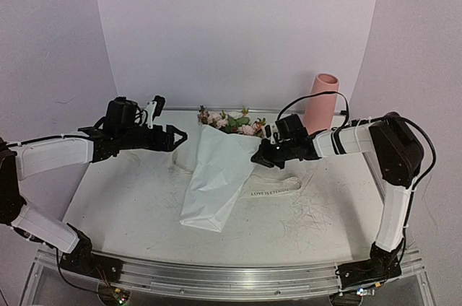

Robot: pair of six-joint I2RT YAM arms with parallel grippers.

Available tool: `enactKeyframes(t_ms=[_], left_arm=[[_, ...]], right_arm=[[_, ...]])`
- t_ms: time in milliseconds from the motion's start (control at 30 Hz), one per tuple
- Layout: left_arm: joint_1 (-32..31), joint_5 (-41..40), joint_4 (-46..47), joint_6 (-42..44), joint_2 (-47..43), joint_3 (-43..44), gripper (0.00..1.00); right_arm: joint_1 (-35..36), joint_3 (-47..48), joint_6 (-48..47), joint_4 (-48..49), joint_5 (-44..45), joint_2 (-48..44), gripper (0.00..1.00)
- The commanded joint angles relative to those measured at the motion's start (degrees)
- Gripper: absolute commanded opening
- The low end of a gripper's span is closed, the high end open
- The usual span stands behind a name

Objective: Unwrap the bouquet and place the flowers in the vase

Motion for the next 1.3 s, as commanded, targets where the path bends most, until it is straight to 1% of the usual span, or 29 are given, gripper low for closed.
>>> enactKeyframes(t_ms=[0, 100, 200, 300, 433, 533, 667, 700, 733, 767, 833, 900, 1000, 1100, 1267], left_arm=[[-0.07, 3.03, 2.33, 1.13, 0.22, 0.64, 0.91], [-0.10, 4.76, 2.34, 1.40, 1.29, 0.97, 0.91], [-0.15, 3.42, 2.30, 1.29, 1.08, 1.08, 0.91], [-0.10, -1.54, 2.27, 1.04, -0.27, 0.72, 0.91], [-0.07, -11.17, 1.99, 0.43, -2.91, -0.52, 0.92], [-0.08, -13.93, 1.99, 0.42, -5.42, -1.61, 0.93], [-0.05, -14.98, 1.92, 0.45, -7.68, -2.64, 0.94], [-0.08, -14.96, 1.86, 0.51, -8.14, -2.82, 0.94], [-0.06, -15.08, 1.84, 0.57, -8.62, -2.99, 0.94], [-0.03, -15.26, 1.81, 0.63, -9.14, -3.15, 0.94], [-0.04, -15.83, 1.66, 0.48, -10.29, -3.44, 0.94], [-0.06, -17.74, 1.44, -0.09, -11.88, -3.81, 0.95], [-0.06, -20.68, 0.97, -1.18, -14.29, -4.15, 0.97], [-0.09, -18.32, 1.03, -1.56, -15.43, -3.87, 0.98], [-0.07, -15.80, -0.84, -3.15, -13.16, -0.89, 0.98]], right_arm=[[1.01, 2.44, -0.19, 2.19, -4.59, -2.82, 0.00], [3.01, 3.33, -0.26, 2.15, -4.45, -4.25, 0.00], [5.27, 6.03, -0.87, 2.30, -5.52, -4.49, 0.00], [8.45, 10.81, -3.47, 2.46, -7.18, -3.67, 0.02], [11.16, 19.16, -4.56, 2.46, -8.95, -0.66, 0.05], [11.69, 26.21, -2.78, 2.89, -11.63, 4.08, 0.06], [12.17, 34.69, -0.21, 5.14, -14.73, 9.33, 0.06], [12.28, 36.88, 0.31, 5.65, -15.44, 10.35, 0.10], [12.35, 38.55, 0.75, 6.20, -16.25, 11.44, 0.17], [12.42, 40.07, 1.15, 6.71, -17.16, 12.50, 0.26], [12.45, 42.65, 1.57, 7.01, -18.60, 13.77, 0.60], [12.43, 41.80, 0.82, 7.01, -17.67, 13.24, 0.72], [12.34, 37.45, -0.99, 6.89, -13.94, 10.14, 0.78], [11.88, 32.99, -1.44, 6.23, -12.34, 8.10, 0.79], [11.61, 30.09, 0.24, 6.06, -13.30, 8.46, 0.78]])
